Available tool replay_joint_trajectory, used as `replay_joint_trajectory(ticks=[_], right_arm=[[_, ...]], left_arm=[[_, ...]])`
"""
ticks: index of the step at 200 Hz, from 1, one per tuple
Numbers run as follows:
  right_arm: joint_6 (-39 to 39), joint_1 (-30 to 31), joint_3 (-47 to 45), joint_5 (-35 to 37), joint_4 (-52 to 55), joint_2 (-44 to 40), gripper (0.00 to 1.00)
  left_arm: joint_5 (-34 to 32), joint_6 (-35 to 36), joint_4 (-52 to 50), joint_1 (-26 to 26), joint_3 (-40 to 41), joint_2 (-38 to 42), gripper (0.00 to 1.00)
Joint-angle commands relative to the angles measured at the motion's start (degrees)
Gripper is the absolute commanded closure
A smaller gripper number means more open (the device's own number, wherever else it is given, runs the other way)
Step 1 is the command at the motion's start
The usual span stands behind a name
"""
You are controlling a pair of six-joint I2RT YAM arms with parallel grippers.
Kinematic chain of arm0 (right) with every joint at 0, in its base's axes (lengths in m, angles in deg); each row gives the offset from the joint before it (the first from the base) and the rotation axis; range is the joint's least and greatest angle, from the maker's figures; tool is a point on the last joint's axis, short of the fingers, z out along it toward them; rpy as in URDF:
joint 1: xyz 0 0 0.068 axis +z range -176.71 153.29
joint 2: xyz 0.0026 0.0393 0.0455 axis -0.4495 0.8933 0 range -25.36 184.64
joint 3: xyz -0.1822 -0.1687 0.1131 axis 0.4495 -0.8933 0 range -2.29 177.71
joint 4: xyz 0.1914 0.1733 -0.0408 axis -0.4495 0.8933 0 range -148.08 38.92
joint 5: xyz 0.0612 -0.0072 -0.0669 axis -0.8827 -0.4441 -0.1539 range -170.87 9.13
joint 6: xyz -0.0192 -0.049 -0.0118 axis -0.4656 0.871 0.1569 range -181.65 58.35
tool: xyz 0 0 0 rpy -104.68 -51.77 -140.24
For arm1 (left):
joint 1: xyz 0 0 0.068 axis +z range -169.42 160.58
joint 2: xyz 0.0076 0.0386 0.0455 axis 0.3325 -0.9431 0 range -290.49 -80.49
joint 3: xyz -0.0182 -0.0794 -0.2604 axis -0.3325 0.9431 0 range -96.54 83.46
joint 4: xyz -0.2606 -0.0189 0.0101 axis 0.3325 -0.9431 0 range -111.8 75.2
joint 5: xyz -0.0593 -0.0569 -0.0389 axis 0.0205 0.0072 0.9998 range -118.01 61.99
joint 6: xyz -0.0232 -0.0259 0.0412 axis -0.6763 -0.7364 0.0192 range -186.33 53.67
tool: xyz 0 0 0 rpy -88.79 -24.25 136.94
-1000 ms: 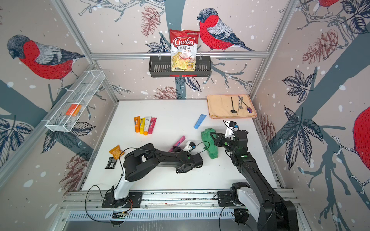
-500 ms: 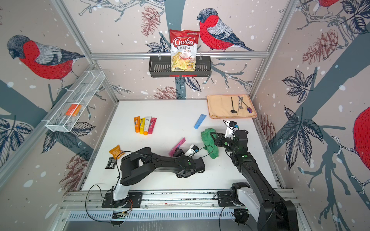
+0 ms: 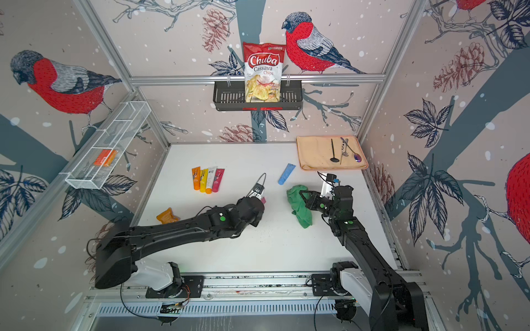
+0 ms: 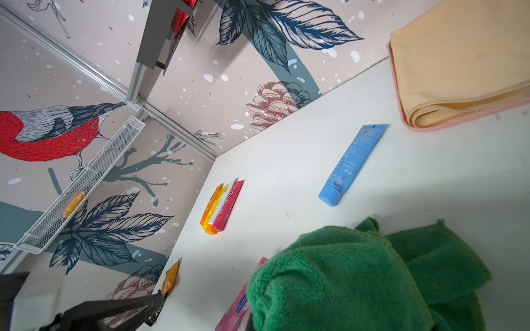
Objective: Wipe the surface of the toothpaste tube
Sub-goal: Adjust the toothpaste at the center of the board.
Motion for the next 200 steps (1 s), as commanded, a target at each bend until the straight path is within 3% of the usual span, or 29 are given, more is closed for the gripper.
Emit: replay_joint_trajectory(ticks=[1, 42, 95, 119, 155, 200], right_arm=[[0.3, 1.6, 1.6, -0.3, -3.2, 1.2, 0.99], [0.8, 6.5, 5.0, 2.0, -3.5, 5.5, 0.99], [1.9, 11.4, 10.5, 2.8, -3.2, 12.1, 0.99], [2.6, 13.0, 12.4, 2.9, -2.6, 14.1, 0.99], [2.7, 13.8, 13.3, 2.5, -3.0, 15.3, 1.00], [3.4, 14.2, 13.5, 2.6, -2.1, 15.2, 1.00]], left_arm=[[11.9, -1.4, 7.4, 4.4, 5.1, 3.5, 0.47], [31.7, -2.1, 18.0, 14.2, 15.6, 5.8, 0.44], [40.2, -0.5, 20.4, 20.6, 18.4, 1.5, 0.39], [41.2, 0.8, 19.1, 22.0, 18.1, -1.2, 0.38], [37.3, 2.3, 18.6, 22.1, 17.6, -4.0, 0.38], [35.7, 3.4, 17.3, 22.0, 16.5, -7.0, 0.48]])
